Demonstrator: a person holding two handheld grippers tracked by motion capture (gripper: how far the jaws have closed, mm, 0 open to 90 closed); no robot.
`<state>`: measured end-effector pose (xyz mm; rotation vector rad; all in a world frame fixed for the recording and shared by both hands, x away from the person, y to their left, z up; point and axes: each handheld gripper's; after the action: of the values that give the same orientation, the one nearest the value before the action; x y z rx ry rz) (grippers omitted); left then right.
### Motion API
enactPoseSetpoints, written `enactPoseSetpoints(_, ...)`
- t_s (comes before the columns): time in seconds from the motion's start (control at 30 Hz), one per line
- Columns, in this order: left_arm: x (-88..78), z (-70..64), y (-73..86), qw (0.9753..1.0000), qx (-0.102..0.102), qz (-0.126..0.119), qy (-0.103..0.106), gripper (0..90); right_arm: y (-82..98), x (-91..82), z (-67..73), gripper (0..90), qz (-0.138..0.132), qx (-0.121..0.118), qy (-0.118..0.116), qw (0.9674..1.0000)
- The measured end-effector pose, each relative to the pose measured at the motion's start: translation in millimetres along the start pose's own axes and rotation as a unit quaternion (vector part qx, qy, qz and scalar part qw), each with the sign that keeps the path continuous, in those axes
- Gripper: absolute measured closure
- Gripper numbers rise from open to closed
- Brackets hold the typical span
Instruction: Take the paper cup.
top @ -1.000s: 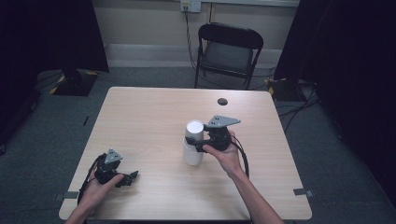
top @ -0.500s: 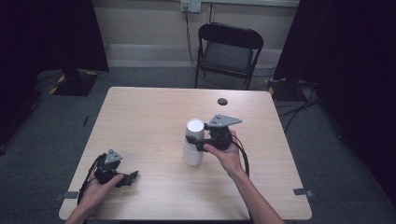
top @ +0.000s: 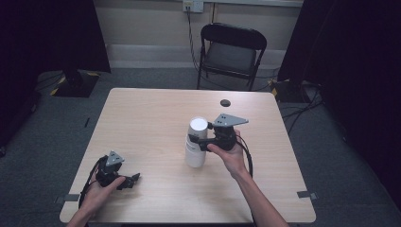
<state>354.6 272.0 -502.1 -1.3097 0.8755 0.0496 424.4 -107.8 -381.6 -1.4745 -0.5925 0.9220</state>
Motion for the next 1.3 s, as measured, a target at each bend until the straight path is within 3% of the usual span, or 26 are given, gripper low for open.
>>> enactPoseSetpoints(1.0, 0.0, 0.6, 0.0, 1.0, -0.002, -0.001, -0.004, 0.0, -17.5, -11.4, 1.3, 28.3, -0.042, -0.001, 0.001, 0.9991)
enactPoseSetpoints(1.3, -1.0, 0.9, 0.6, 0.9999, -0.011, -0.003, -0.01, 0.9, -22.0, -19.4, 1.2, 28.4, -0.059, 0.005, 0.003, 0.9982)
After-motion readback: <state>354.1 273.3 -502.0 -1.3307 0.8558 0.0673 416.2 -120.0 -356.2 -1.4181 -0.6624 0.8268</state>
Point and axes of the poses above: each handheld gripper's, and its own axes: x roughly forward along the jaws, y roughly out of its underside, z roughly to its left, and after that the axes turned 9 degrees about -z, right-handed
